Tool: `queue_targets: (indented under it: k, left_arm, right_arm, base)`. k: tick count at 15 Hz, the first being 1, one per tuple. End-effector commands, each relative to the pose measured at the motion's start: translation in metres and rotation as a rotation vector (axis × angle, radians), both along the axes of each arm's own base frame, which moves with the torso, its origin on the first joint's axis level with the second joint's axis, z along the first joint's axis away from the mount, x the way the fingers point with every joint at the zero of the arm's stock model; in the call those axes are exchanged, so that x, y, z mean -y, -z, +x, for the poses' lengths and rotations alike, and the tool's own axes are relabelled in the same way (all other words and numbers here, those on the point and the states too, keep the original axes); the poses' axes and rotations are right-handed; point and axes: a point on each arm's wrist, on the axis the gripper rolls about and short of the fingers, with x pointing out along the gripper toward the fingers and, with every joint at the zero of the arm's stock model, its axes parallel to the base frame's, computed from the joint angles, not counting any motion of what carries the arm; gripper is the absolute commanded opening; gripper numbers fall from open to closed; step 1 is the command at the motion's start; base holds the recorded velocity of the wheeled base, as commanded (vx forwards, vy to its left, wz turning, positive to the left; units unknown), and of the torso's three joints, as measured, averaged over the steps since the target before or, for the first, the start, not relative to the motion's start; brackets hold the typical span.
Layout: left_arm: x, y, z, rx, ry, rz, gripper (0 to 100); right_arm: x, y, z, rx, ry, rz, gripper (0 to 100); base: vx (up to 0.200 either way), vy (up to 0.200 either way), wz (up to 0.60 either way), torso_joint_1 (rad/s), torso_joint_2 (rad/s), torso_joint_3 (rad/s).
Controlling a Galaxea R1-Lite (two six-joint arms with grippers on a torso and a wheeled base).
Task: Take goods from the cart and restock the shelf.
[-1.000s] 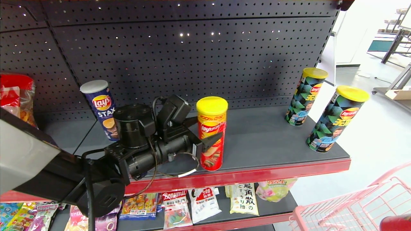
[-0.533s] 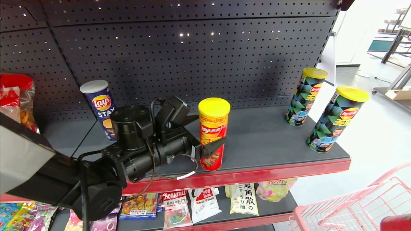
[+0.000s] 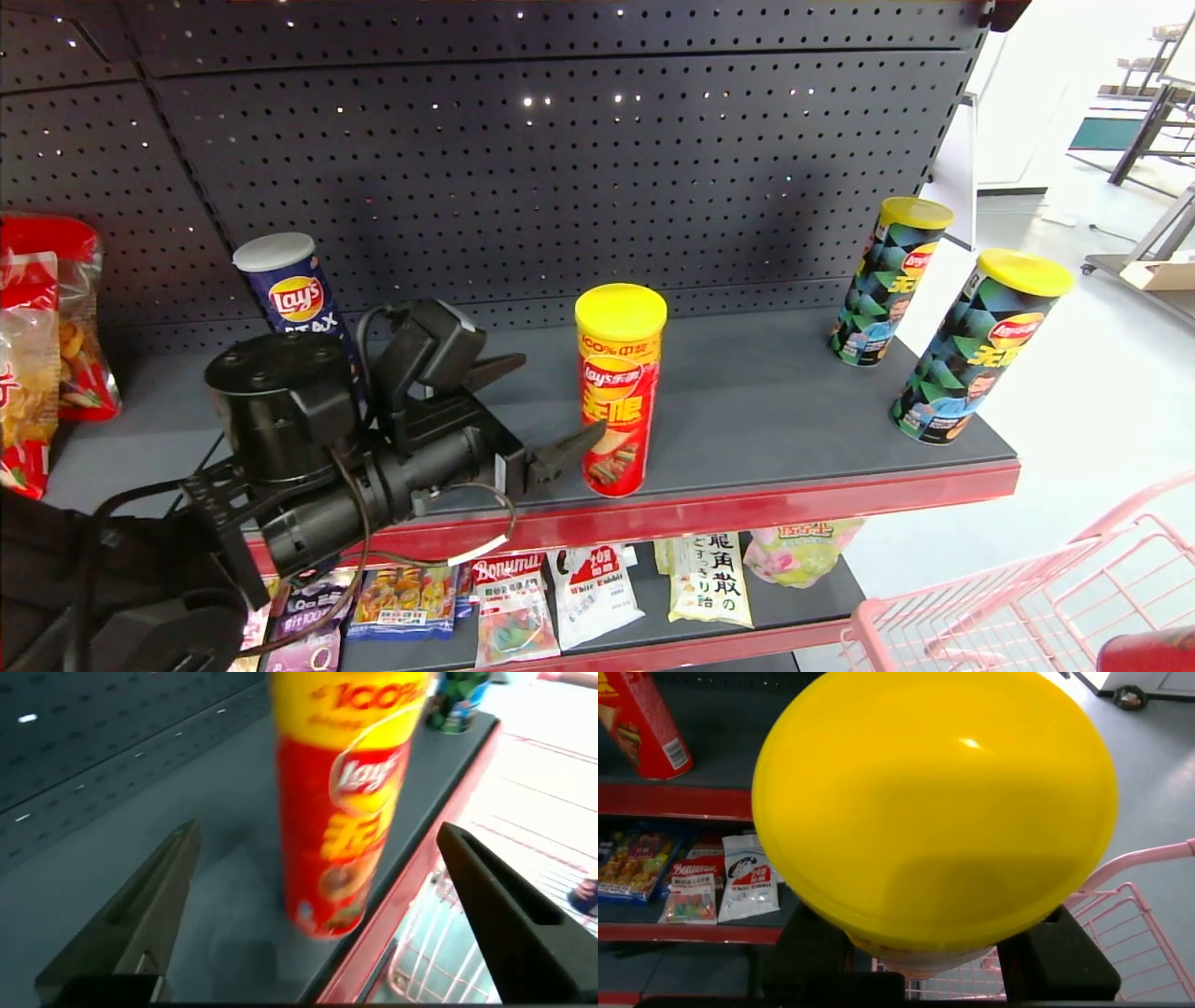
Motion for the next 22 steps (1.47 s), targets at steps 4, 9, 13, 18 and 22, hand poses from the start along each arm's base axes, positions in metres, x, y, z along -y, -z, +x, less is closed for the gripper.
queue_targets:
  k: [4,9,13,18,22]
  left_arm:
    - [-0.058,-0.010,-0.044,0.030,-0.229,0.004,100]
    - [-0.096,-0.009,-0.102,-0.063,-0.346,0.080,100]
    - [-0.129,-0.031,-0.144,-0.126,-0.460,0.115,100]
    - [-0.158,-0.002,-0.216,-0.158,-0.501,0.143,100]
    - [-0.158,0.007,-0.217,-0.182,-0.494,0.165,100]
  right_arm:
    - [-0.003,-0.027,0.015,-0.043,-0.009,-0.024,0]
    - [-0.009,-0.042,0.035,-0.109,-0.057,-0.117,0]
    - [-0.012,-0.042,0.041,-0.138,-0.136,-0.152,0]
    - [-0.013,-0.040,0.042,-0.144,-0.163,-0.153,0]
    - [-0.013,-0.038,0.042,-0.152,-0.163,-0.153,0]
  base:
    - [0.000,0.000,0.00,0.000,0.00,0.000]
    - [0.000,0.000,0.00,0.000,0.00,0.000]
    - [0.000,0.000,0.00,0.000,0.00,0.000]
    - [0.000,0.000,0.12,0.000,0.00,0.001]
    - [0.000,0.000,0.60,-0.005,0.00,0.005]
